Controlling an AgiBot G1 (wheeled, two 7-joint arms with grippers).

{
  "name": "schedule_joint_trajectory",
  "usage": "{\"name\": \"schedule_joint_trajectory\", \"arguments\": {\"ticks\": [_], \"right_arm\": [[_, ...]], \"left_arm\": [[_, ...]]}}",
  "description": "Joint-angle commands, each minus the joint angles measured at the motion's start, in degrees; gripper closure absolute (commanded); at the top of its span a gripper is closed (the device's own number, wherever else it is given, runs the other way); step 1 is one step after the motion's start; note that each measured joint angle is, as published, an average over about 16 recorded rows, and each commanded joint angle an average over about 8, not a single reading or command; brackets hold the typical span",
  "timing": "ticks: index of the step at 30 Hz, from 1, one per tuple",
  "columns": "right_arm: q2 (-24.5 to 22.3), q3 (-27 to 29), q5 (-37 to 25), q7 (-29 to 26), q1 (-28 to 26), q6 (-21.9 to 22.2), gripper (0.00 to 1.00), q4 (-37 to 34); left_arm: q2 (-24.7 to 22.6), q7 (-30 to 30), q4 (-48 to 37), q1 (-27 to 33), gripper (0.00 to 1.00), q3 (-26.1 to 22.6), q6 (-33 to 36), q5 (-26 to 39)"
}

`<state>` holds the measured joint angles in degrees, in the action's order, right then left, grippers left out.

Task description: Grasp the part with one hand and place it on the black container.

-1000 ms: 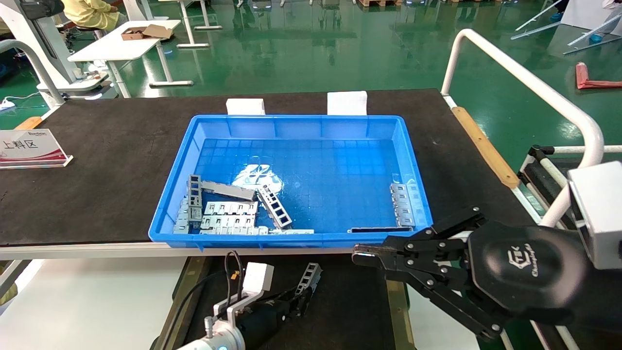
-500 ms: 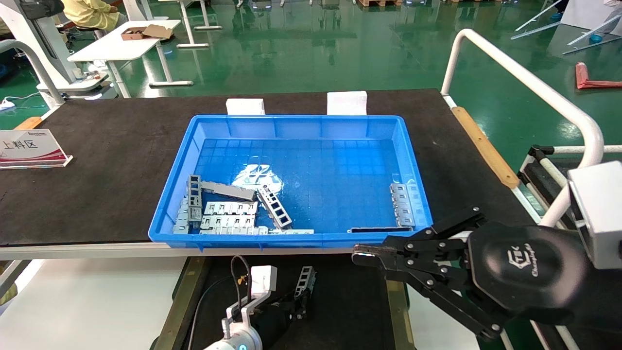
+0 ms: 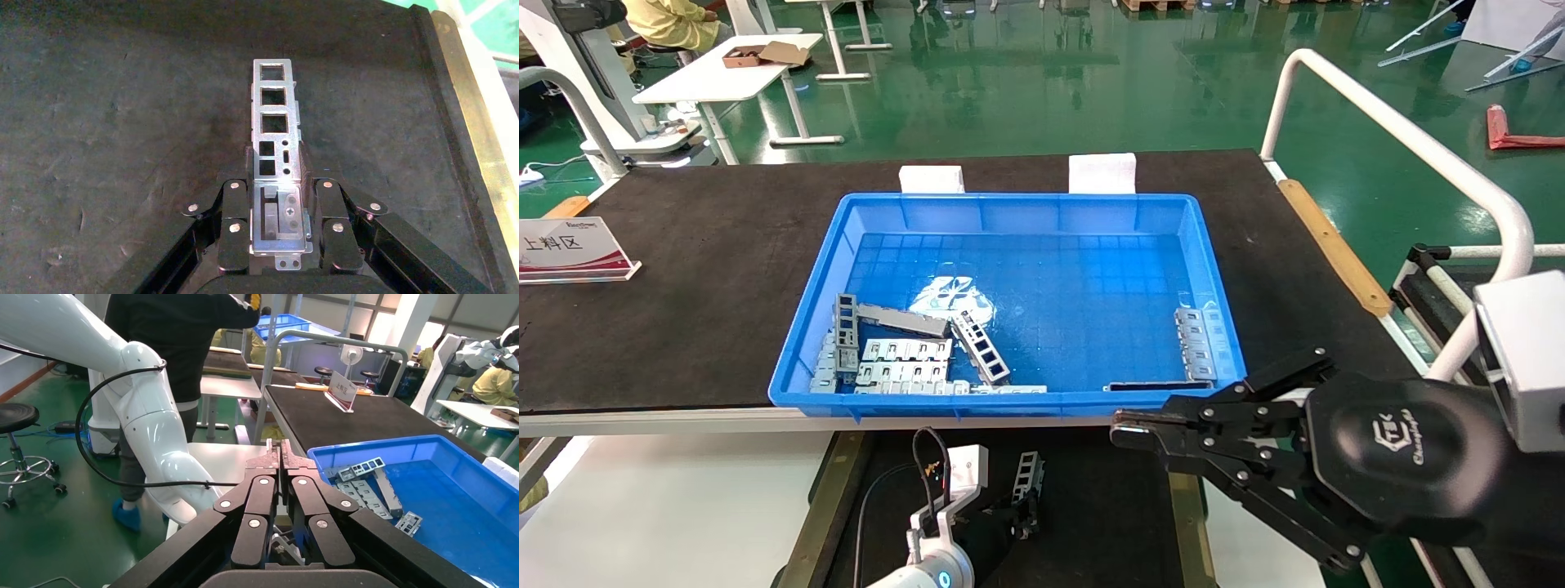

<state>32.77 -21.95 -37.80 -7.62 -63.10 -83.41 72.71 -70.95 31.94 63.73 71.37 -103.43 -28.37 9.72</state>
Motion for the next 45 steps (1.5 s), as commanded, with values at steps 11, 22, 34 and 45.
{"name": "schedule_joint_trajectory", "arguments": {"ticks": [11, 22, 34, 45], "right_arm": [[0.0, 0.0, 0.0, 0.0, 0.0, 0.0, 0.00, 0.0], [0.0, 0.0, 0.0, 0.0, 0.0, 0.0, 0.00, 0.0], [0.0, 0.0, 0.0, 0.0, 0.0, 0.0, 0.00, 0.0], [0.0, 0.0, 0.0, 0.0, 0.0, 0.0, 0.00, 0.0]], "left_arm": [[0.1, -0.5, 1.3, 0.6, 0.00, -0.7, -1.0, -2.0], [4.4, -0.5, 6.8, 0.3, 0.00, 0.4, -0.8, 3.9], [12.1, -1.1, 13.4, -0.3, 0.00, 2.6, 6.4, 15.2], [18.8, -1.3, 14.2, -2.4, 0.00, 10.2, 22.7, 25.5]]}}
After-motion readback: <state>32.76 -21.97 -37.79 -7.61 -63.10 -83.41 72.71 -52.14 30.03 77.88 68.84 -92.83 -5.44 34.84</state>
